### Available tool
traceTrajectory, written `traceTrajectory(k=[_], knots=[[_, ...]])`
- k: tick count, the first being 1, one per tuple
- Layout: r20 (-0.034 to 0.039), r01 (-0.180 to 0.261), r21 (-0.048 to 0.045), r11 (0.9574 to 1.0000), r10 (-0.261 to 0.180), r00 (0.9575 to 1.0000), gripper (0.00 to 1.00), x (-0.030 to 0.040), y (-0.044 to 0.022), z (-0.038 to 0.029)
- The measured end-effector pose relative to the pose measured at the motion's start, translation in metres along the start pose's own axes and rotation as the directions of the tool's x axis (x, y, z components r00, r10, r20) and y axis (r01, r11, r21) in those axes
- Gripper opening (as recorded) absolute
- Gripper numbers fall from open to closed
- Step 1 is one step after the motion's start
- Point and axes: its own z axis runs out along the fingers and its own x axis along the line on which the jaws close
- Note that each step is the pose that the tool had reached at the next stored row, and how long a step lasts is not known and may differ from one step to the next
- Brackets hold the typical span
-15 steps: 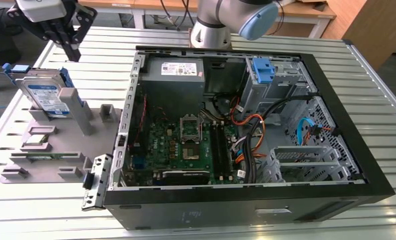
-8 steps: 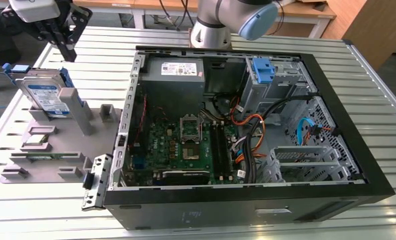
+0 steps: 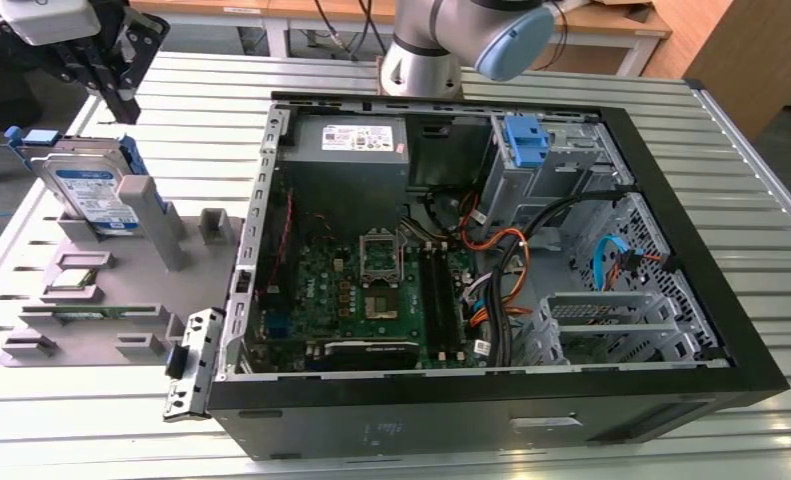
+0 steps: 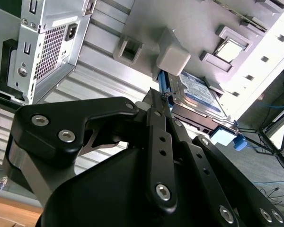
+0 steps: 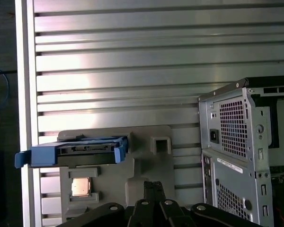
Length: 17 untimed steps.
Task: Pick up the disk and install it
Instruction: 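Reach for the disk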
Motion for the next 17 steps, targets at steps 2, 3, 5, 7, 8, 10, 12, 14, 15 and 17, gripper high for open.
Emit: traceTrajectory(k=[2, 3, 5, 7, 8, 10, 12, 14, 15, 17], knots=[[0.0, 0.0, 0.0, 1.0, 0.0, 1.0, 0.1, 0.0037, -0.0003, 0.0002], [-0.0001, 0.0, 0.0, 1.0, 0.0, 1.0, 0.1, 0.0055, -0.0004, 0.0002], [0.0, 0.0, 0.0, 1.0, 0.0, 1.0, 0.1, 0.0088, -0.0007, 0.0004], [-0.0001, 0.0, 0.0, 1.0, 0.0, 1.0, 0.1, 0.012, -0.001, 0.0007], [0.0, 0.0, 0.0, 1.0, 0.0, 1.0, 0.1, 0.0137, -0.0011, 0.0011], [0.0, 0.0, 0.0001, 1.0, 0.0, 1.0, 0.1, 0.0164, -0.0014, 0.002], [0.0, 0.0, 0.0003, 1.0, 0.0, 1.0, 0.1, 0.0194, -0.0016, 0.003], [0.0, 0.0, 0.0005, 1.0, 0.0, 1.0, 0.1, 0.023, -0.0019, 0.0037], [0.0, 0.0, 0.0005, 1.0, 0.0, 1.0, 0.1, 0.025, -0.0021, 0.004], [0.0, 0.0, 0.0005, 1.0, 0.0, 1.0, 0.1, 0.0288, -0.0024, 0.0045]])
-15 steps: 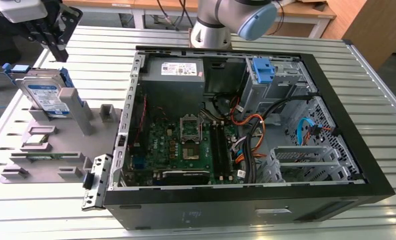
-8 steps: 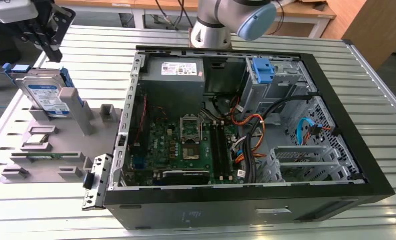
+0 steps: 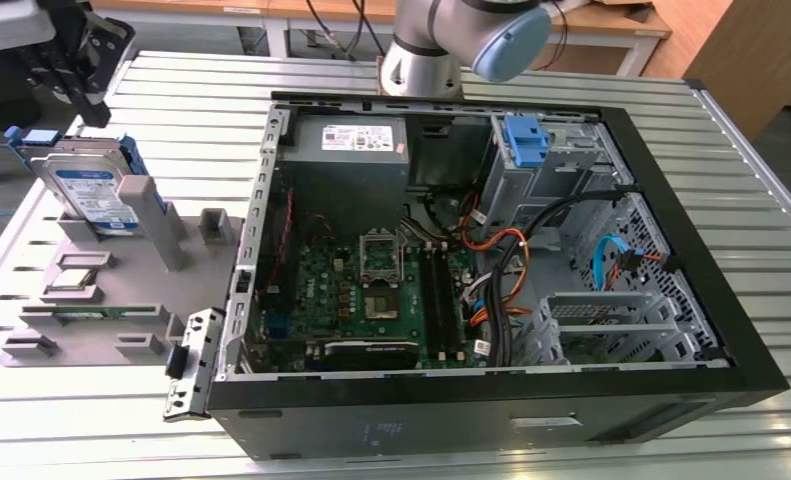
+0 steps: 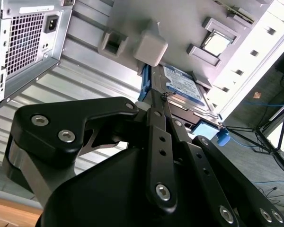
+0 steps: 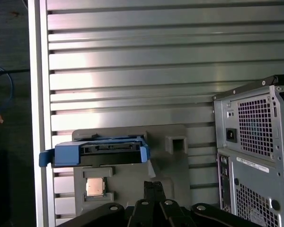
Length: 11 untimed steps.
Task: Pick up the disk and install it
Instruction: 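Reach for the disk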
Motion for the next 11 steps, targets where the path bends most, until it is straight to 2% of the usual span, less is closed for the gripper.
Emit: traceTrajectory(k=[5, 11], knots=[[0.0, 0.0, 0.0, 1.0, 0.0, 1.0, 0.1, 0.0081, -0.0007, 0.0007], [0.0, 0.0, 0.0, 1.0, 0.0, 1.0, 0.1, 0.0085, -0.0007, 0.0007]])
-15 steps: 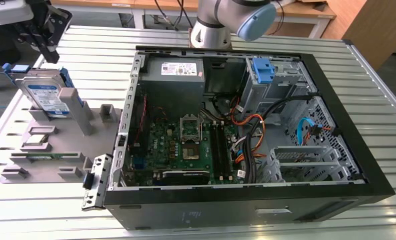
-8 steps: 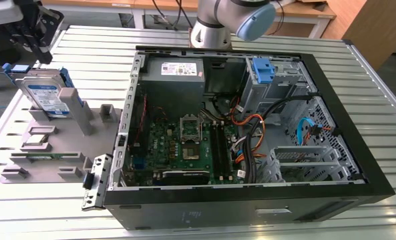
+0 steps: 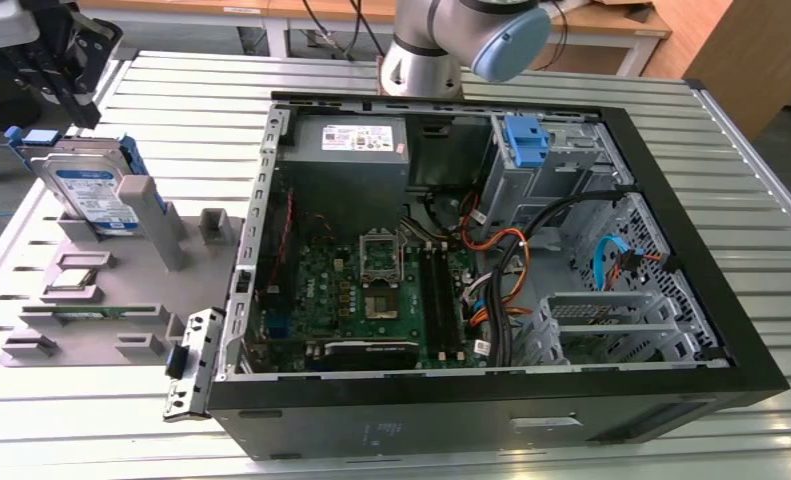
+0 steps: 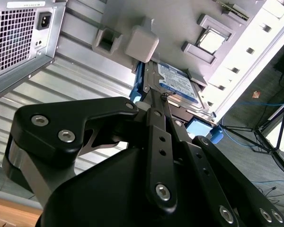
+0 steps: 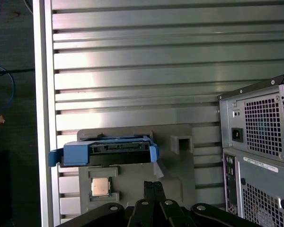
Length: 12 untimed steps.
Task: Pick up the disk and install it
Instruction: 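Reach for the disk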
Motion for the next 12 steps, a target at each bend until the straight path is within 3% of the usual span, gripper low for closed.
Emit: traceTrajectory(k=[12], knots=[[0.0, 0.0, 0.0, 1.0, 0.0, 1.0, 0.1, 0.0045, -0.0004, 0.0002]])
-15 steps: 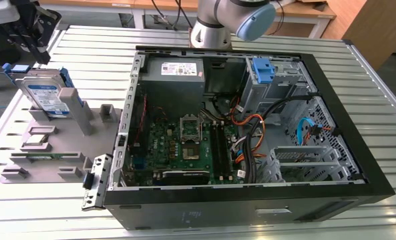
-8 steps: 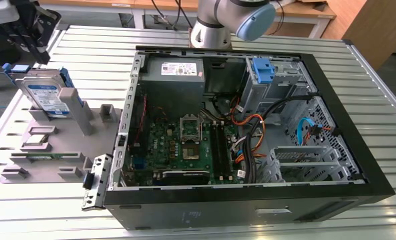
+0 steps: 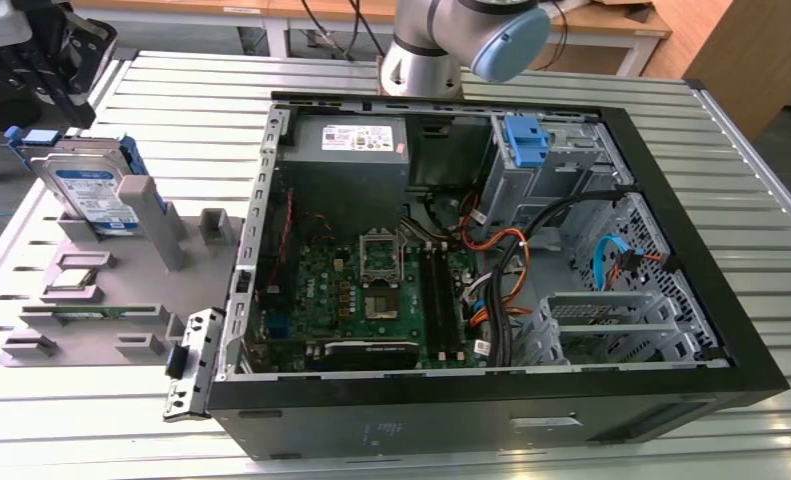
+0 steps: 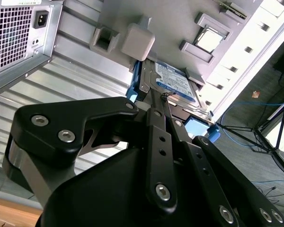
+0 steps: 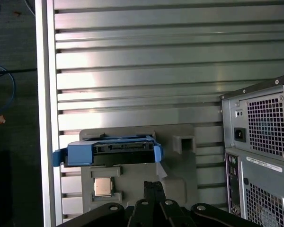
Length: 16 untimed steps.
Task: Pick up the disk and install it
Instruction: 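Reach for the disk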
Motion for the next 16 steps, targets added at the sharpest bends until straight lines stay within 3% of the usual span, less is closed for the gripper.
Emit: traceTrajectory(k=[16], knots=[[0.0001, 0.0, -0.0001, 1.0, 0.0, 1.0, 0.1, 0.0025, -0.0002, 0.0003]])
